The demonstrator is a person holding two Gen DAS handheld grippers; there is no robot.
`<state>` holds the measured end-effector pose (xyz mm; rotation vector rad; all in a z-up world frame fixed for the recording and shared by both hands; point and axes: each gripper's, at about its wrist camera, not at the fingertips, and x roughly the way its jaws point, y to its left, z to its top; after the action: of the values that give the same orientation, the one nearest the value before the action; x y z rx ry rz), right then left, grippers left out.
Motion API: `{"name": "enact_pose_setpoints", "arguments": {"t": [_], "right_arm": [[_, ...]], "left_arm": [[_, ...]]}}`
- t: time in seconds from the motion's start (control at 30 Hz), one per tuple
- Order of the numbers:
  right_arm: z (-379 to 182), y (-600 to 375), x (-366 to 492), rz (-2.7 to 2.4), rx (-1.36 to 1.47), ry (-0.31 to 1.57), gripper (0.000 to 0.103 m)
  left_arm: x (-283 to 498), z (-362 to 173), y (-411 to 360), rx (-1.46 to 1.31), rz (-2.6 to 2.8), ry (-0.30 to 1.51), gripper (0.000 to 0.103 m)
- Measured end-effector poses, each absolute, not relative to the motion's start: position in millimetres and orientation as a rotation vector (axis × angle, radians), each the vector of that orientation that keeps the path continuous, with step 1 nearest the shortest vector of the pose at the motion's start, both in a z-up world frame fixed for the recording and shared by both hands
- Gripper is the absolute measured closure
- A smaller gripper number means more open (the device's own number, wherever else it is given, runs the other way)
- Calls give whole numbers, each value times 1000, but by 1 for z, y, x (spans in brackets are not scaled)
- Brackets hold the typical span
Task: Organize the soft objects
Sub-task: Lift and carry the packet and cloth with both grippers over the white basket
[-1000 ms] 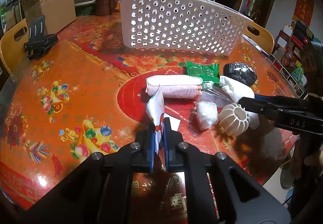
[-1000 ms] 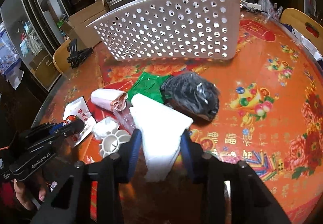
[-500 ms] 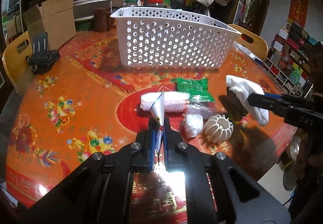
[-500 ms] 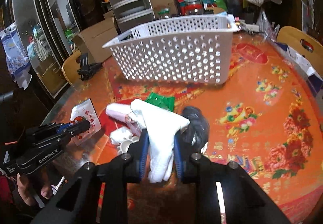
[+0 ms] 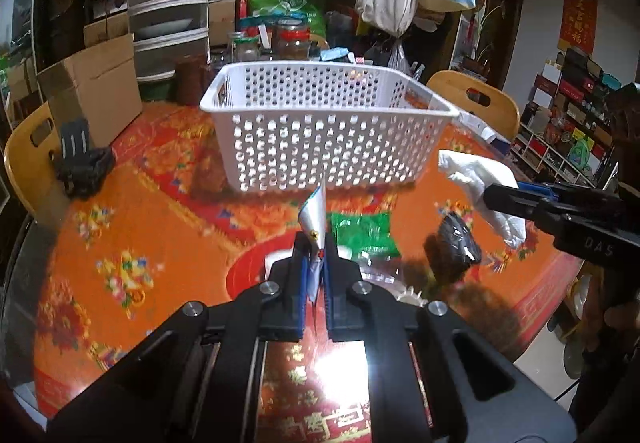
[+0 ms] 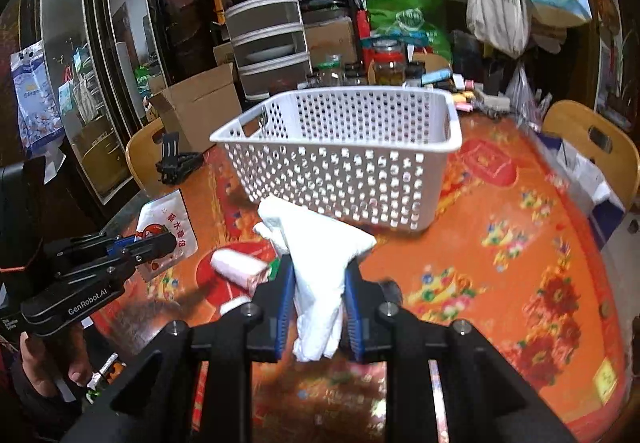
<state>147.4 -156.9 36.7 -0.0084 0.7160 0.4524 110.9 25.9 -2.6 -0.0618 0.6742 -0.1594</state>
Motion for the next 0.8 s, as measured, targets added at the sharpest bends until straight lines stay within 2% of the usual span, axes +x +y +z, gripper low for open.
{"name": "enact_pose_setpoints", "arguments": {"t": [0.8], "right_arm": [[99,-142,206,434,-76,653,81]], "left_arm": [[192,76,36,-77,-174,629,97]]}}
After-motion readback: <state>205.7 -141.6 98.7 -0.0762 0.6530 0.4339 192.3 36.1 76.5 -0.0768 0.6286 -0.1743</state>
